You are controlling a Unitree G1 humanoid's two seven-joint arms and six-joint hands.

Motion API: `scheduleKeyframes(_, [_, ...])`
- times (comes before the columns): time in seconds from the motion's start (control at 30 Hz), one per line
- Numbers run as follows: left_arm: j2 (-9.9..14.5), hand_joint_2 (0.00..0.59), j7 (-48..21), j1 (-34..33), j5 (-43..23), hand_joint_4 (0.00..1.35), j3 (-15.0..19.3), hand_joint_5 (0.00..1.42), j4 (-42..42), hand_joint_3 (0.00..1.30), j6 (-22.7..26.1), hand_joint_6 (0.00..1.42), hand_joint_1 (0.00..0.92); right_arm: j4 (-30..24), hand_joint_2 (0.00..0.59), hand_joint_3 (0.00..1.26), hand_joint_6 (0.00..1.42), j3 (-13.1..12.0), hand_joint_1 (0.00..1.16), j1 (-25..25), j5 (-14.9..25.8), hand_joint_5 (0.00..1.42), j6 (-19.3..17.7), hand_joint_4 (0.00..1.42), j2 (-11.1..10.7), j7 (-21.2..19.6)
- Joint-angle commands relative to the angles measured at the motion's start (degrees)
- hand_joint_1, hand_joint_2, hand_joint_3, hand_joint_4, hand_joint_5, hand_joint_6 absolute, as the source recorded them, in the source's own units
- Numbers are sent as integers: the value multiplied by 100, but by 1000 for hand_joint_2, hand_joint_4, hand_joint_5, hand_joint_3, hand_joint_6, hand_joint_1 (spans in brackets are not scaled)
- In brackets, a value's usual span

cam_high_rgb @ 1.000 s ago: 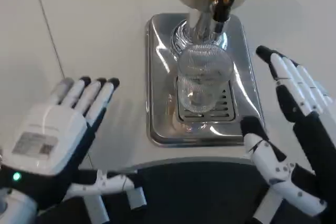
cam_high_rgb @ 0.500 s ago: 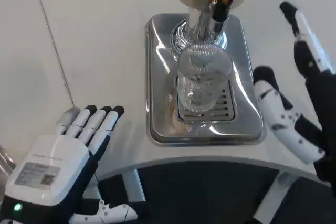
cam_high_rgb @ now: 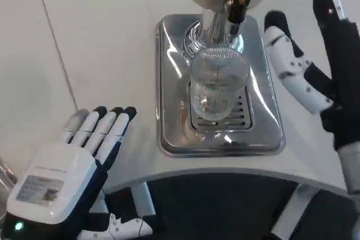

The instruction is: Grasp the cup under the faucet to collect the drink, then remove the cup.

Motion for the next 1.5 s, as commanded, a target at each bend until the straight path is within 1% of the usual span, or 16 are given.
scheduleKeyframes(0.03, [-38,2,89,62,76,0,60,0,24,0,-33,0,0,155,532,0,0,253,445,-304,-10,0,208,0,176,-281])
scheduleKeyframes(0.23, [-59,10,206,152,110,0,74,0,9,0,-117,0,0,440,529,0,0,414,451,-596,185,0,278,0,197,-544])
scheduleKeyframes(0.47, [-106,13,198,145,129,0,72,0,-57,0,-66,0,0,761,522,0,0,532,457,-762,466,0,81,0,156,-815])
scheduleKeyframes(0.6, [-166,16,181,225,174,0,53,0,-144,0,-65,0,0,840,521,0,0,541,454,-784,671,0,57,0,198,-935])
scheduleKeyframes(0.7, [-197,19,169,271,215,0,54,0,-180,0,-66,0,0,919,517,0,0,547,450,-803,843,0,-22,0,184,-1022])
scheduleKeyframes(0.83, [-206,20,169,300,207,0,106,0,-203,0,-59,0,0,998,514,0,0,586,444,-832,996,0,-62,0,168,-1082])
scheduleKeyframes(0.97, [-222,20,179,324,203,0,159,0,-225,0,-55,0,0,1301,513,0,0,623,440,-824,1140,0,-267,0,130,-1173])
scheduleKeyframes(1.07, [-267,19,170,330,189,0,187,0,-239,0,-39,0,0,1394,512,0,0,667,437,-914,1190,0,-283,0,146,-1190])
scheduleKeyframes(1.13, [-294,19,164,325,189,0,200,0,-252,0,-38,0,0,1363,512,0,0,689,435,-961,1193,0,-194,0,166,-1174])
scheduleKeyframes(1.23, [-309,21,157,321,191,0,215,0,-279,0,-51,0,0,1267,509,0,0,707,431,-1093,1196,0,72,0,153,-1025])
scheduleKeyframes(1.27, [-306,21,156,324,190,0,222,0,-280,0,-56,0,0,1244,506,0,0,716,409,-1137,1194,0,145,0,133,-972])
scheduleKeyframes(1.5, [-304,23,175,333,190,0,230,0,-216,0,-74,0,0,1137,500,0,0,772,391,-1245,1202,0,441,0,67,-749])
